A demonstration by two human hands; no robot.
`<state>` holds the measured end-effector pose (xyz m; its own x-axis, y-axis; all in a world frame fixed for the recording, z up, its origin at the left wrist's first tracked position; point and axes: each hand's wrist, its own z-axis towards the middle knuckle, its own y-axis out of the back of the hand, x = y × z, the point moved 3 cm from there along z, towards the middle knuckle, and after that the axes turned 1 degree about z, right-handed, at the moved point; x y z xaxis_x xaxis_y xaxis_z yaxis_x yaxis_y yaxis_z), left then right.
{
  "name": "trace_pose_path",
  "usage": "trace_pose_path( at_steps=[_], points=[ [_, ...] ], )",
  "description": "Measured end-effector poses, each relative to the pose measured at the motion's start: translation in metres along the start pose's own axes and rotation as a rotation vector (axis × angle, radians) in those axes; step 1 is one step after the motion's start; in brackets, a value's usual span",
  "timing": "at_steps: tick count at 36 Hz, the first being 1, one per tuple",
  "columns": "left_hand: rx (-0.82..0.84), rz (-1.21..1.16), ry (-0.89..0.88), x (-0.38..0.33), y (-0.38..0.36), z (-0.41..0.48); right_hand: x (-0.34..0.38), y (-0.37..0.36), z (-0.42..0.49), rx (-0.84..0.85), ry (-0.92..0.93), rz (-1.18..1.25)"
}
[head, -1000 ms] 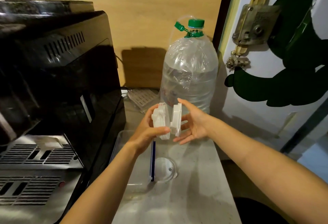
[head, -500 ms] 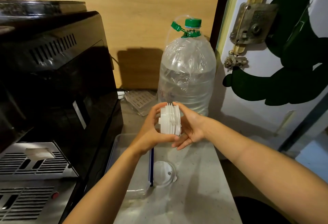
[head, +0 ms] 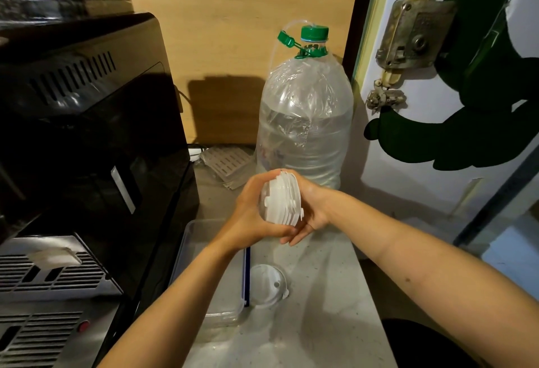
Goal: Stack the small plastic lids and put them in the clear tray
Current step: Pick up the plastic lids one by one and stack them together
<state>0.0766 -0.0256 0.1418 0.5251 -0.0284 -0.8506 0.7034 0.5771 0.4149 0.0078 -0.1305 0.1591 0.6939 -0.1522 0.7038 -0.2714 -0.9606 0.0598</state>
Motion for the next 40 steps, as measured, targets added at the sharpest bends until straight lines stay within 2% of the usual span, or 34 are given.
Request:
trace_pose_path(
  at_steps=[13, 32, 40],
  points=[
    [-0.073, 0.154, -0.165, -0.01, -0.002, 0.0, 0.004, -0.002, -0.003, -0.01, 0.005, -0.022],
    [-0.088, 0.227, -0.037, -0.017, -0.011, -0.005, -0.005, -0.003, 0.009, -0.012, 0.03, 0.146],
    [-0.148, 0.252, 0.018, -0.022, -0.016, -0.008, -0.006, -0.003, 0.007, 0.002, 0.032, 0.187]
  ],
)
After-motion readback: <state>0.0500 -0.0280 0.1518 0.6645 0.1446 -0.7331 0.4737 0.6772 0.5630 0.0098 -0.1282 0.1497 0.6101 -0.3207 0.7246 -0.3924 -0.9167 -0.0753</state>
